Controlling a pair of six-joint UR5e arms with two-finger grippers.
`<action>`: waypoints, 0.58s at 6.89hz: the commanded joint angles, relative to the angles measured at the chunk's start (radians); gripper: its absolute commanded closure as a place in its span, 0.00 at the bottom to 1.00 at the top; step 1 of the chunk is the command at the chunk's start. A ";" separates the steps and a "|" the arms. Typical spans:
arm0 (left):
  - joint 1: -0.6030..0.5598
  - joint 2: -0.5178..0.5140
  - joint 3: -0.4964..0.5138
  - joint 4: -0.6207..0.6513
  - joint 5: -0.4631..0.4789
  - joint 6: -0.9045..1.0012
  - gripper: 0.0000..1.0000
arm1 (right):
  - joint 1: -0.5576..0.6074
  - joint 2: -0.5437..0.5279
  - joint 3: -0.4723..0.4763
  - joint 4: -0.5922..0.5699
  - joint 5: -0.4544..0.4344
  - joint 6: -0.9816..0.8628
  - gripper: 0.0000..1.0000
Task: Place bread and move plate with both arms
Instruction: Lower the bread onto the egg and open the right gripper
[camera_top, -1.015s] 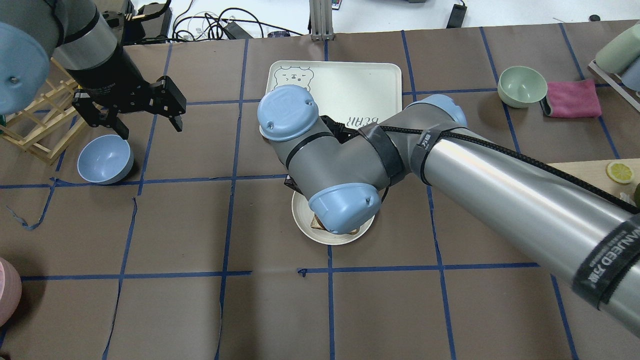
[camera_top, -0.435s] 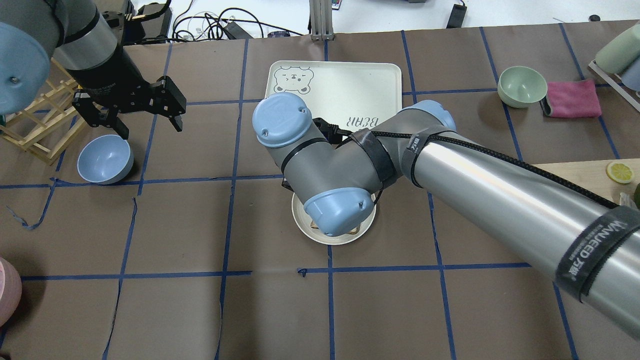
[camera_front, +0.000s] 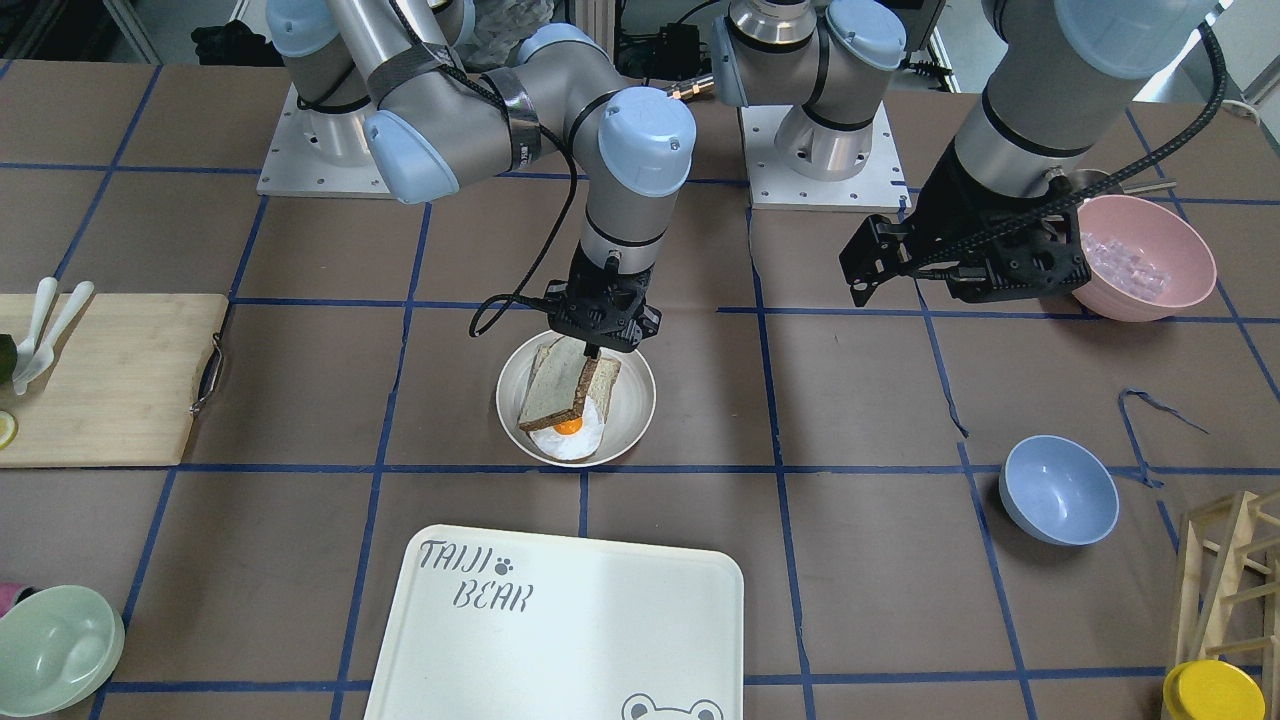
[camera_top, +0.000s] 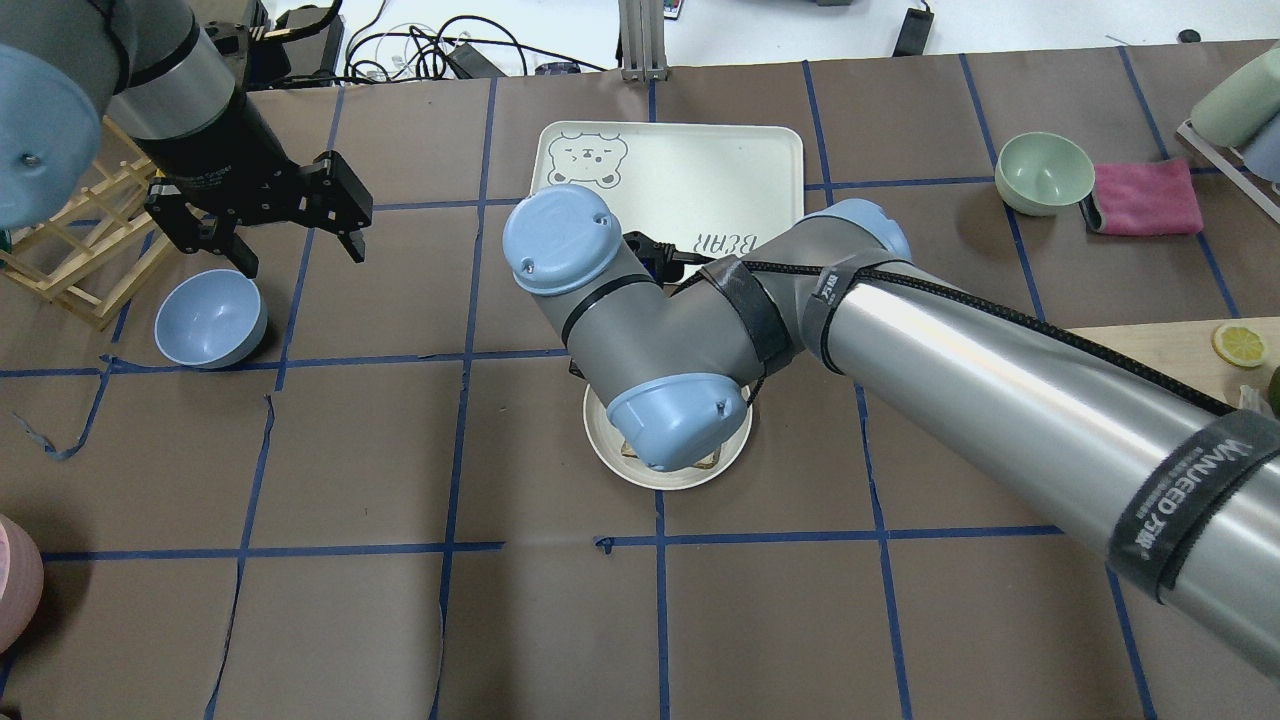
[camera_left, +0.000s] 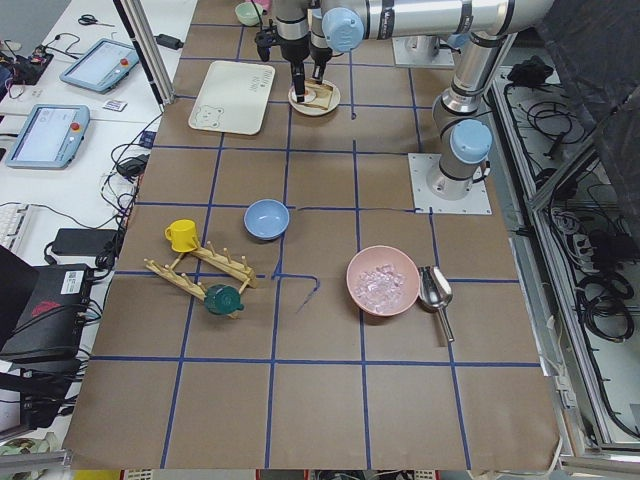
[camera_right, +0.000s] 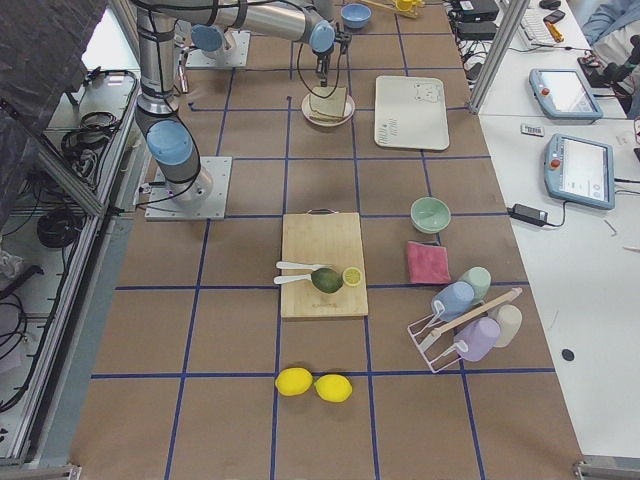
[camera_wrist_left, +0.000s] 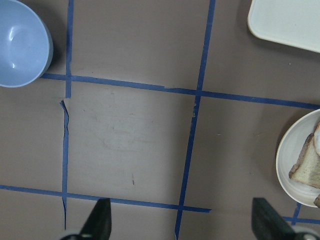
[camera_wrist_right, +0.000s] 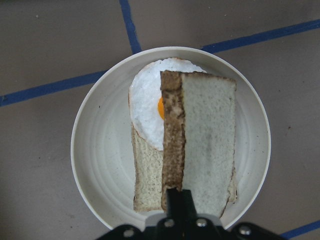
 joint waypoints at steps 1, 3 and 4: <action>0.000 0.003 0.000 -0.001 0.001 0.000 0.00 | 0.000 0.002 0.001 -0.004 0.016 -0.002 1.00; -0.002 0.001 -0.002 -0.001 0.001 0.000 0.00 | 0.000 0.010 0.008 -0.008 0.018 -0.010 0.57; -0.002 0.000 0.000 0.001 0.000 0.000 0.00 | 0.000 0.011 0.013 -0.008 0.016 -0.014 0.27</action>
